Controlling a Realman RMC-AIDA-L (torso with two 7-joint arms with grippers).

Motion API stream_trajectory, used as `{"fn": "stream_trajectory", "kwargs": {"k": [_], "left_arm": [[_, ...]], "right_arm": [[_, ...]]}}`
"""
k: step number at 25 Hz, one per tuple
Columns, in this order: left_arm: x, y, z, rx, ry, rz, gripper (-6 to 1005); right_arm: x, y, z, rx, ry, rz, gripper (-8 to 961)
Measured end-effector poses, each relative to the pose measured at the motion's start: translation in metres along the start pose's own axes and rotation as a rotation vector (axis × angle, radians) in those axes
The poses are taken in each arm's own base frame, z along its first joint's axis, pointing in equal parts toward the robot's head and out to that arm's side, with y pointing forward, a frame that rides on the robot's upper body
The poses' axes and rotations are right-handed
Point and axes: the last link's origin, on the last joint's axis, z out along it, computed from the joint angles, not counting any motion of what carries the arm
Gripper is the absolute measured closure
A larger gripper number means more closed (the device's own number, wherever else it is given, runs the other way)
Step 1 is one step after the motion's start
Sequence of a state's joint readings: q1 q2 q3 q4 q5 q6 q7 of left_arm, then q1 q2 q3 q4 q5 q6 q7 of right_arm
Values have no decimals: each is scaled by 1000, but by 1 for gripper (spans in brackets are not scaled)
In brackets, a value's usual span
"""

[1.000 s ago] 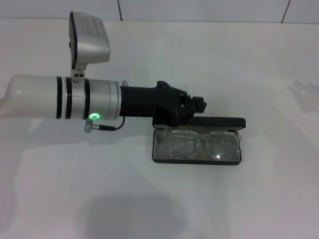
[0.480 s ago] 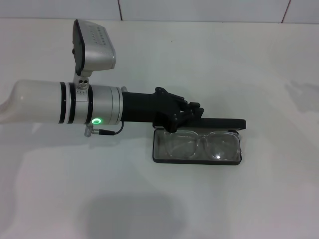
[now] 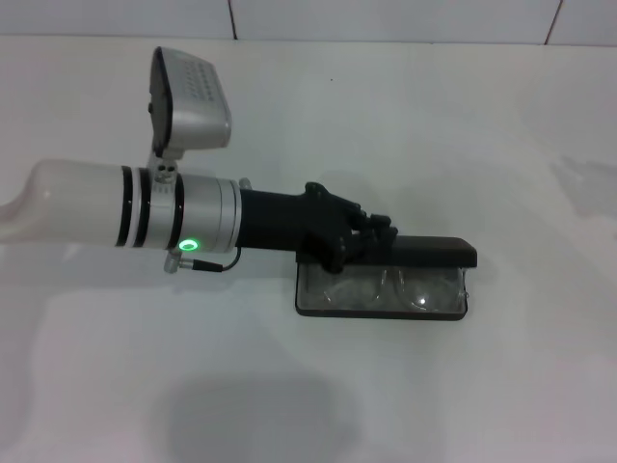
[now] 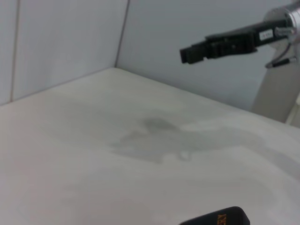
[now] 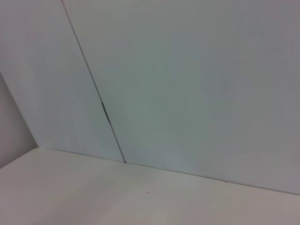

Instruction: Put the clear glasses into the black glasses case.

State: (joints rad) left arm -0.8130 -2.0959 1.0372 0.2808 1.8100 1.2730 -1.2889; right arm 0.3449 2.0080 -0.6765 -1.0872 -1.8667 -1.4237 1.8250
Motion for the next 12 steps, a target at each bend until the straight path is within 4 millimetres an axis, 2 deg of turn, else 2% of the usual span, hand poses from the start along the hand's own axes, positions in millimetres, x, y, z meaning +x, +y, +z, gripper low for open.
{"fn": "stream_trajectory", "kwargs": {"k": [12], "left_arm": [[-6,13,5,-74,-21,73,868]], "right_arm": [[0,0,3,-8,3,2,768]]}}
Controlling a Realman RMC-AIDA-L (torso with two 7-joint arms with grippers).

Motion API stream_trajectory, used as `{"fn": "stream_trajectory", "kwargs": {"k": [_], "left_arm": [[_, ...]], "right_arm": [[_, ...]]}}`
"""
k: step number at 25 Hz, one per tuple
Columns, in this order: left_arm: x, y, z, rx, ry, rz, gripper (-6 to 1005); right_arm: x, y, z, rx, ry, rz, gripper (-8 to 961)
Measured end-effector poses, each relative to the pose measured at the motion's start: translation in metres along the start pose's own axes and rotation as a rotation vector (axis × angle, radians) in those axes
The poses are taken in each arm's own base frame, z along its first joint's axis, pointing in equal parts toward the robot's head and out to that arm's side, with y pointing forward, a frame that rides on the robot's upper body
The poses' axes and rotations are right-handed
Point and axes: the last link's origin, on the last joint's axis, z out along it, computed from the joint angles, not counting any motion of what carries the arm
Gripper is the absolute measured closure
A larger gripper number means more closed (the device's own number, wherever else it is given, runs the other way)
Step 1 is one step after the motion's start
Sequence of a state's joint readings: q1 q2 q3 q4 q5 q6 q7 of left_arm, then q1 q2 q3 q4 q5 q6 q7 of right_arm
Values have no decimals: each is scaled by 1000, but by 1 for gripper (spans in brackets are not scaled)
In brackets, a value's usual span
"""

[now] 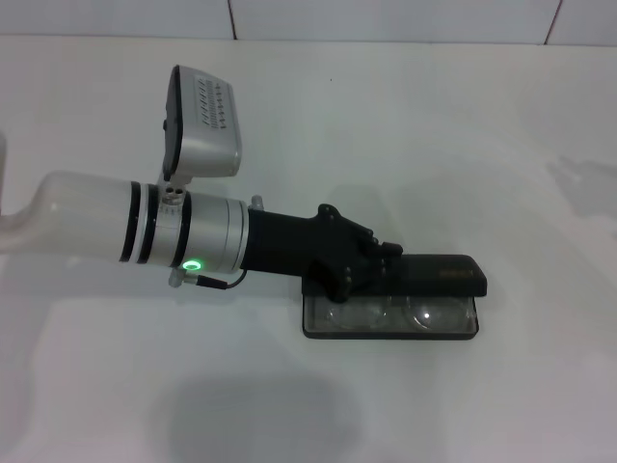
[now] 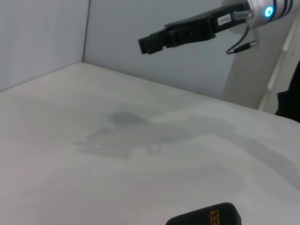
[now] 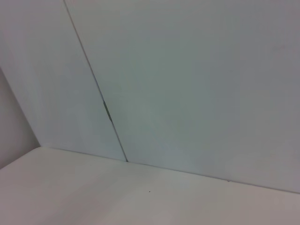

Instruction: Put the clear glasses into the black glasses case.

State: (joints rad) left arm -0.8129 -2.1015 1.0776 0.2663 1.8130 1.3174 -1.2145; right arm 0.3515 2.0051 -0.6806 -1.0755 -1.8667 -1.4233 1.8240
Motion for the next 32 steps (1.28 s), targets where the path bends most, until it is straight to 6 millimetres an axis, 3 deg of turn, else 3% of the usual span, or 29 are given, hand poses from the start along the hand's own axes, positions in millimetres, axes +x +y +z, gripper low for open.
{"fn": "stream_trajectory", "kwargs": {"k": [18,25,32], "left_arm": [[-9,18,2,-85,5,39,853],[37,32,-21,-245,213,75,820],[57,48,-65,-318,302,113,787]], "right_arm": [[4,2,-1,-11,9,7,760],[11,11,-13,-106,43,-24,756],[16,49,-5,-367,-4,-160,753]]}}
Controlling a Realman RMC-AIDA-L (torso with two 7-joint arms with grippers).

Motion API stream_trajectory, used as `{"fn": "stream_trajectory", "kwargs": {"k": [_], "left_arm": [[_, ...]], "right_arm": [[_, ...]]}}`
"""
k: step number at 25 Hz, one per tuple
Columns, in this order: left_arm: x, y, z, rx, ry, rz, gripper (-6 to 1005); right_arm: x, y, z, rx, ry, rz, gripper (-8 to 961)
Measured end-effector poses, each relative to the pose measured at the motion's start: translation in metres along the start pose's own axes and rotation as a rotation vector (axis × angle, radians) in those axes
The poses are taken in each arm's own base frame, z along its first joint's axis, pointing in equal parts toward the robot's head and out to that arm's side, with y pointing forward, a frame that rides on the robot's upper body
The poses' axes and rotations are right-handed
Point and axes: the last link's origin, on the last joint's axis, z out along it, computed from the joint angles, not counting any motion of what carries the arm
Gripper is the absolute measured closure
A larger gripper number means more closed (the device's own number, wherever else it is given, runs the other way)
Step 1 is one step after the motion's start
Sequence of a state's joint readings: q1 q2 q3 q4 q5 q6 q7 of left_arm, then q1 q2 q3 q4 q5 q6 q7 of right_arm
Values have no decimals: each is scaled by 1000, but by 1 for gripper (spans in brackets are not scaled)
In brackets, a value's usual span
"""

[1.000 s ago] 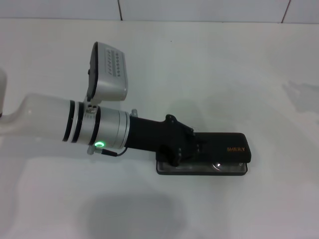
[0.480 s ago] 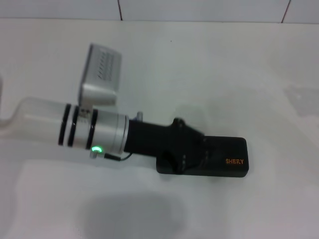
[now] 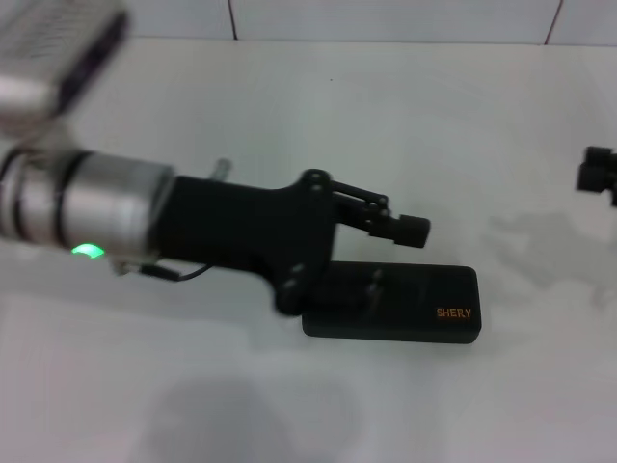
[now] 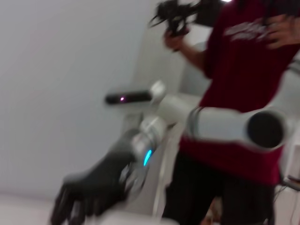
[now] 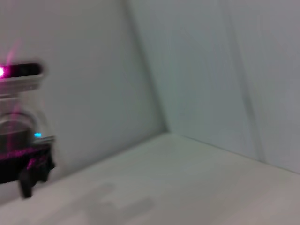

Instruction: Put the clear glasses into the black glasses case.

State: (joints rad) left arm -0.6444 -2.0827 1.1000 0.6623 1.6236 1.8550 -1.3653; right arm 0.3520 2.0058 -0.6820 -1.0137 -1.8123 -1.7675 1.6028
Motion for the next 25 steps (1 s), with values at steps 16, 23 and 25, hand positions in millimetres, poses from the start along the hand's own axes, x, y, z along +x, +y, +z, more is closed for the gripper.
{"fn": "stream_trajectory", "kwargs": {"k": [16,23,25], "left_arm": [[-11,28,-59,112,167,50,270],[-25,38,-67,121,136,-3,260],[-31,41,-68,125,124,-7,258]], "right_arm": [[6,58,60,-489,-76,-118,264],[7,59,59,-486,-142,-123,135],[5,60,58,-498,-154,-126,108]]}}
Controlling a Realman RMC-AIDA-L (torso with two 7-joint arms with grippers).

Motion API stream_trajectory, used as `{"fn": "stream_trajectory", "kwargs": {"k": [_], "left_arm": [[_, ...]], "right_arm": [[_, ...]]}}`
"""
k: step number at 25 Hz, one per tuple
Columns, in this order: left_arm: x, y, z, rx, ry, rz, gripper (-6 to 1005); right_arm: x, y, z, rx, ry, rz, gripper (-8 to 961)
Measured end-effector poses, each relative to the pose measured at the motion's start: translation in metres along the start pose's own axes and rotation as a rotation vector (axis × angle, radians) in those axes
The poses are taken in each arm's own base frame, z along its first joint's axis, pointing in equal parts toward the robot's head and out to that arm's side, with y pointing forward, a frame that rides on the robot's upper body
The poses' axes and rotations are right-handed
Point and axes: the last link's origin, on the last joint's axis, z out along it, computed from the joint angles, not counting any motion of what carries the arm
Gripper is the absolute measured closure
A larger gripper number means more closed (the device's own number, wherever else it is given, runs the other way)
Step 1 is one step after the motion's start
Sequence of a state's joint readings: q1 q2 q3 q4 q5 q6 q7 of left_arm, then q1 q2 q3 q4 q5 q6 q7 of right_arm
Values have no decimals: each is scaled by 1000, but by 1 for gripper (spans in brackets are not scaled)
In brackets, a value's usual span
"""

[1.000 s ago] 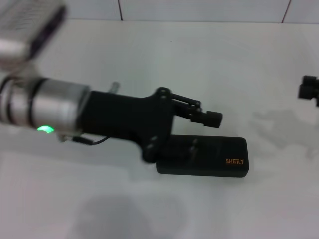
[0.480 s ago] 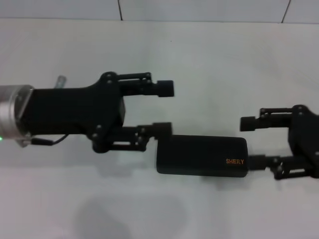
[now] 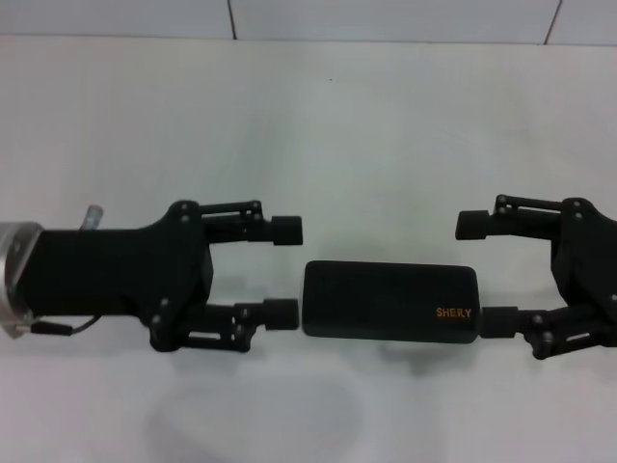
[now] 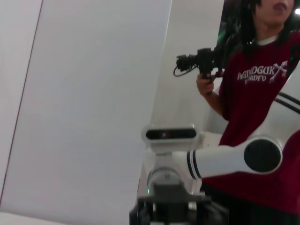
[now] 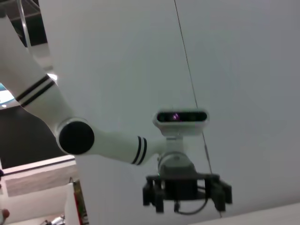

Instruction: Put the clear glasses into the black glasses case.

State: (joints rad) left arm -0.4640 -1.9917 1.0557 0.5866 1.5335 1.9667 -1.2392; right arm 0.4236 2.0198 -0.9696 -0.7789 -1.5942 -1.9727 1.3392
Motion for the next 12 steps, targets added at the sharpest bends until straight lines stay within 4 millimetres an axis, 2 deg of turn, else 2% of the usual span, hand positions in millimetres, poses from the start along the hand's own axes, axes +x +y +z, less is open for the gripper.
{"fn": "stream_trajectory", "kwargs": {"k": [4,12], "left_arm": [[-6,5,-3,16,5,14,255],[-10,9,-5,23,8,9,255]], "right_arm": [[-1,2,1,-21,-6,-1,70],[-4,0,4,-33,-6,-1,70]]}}
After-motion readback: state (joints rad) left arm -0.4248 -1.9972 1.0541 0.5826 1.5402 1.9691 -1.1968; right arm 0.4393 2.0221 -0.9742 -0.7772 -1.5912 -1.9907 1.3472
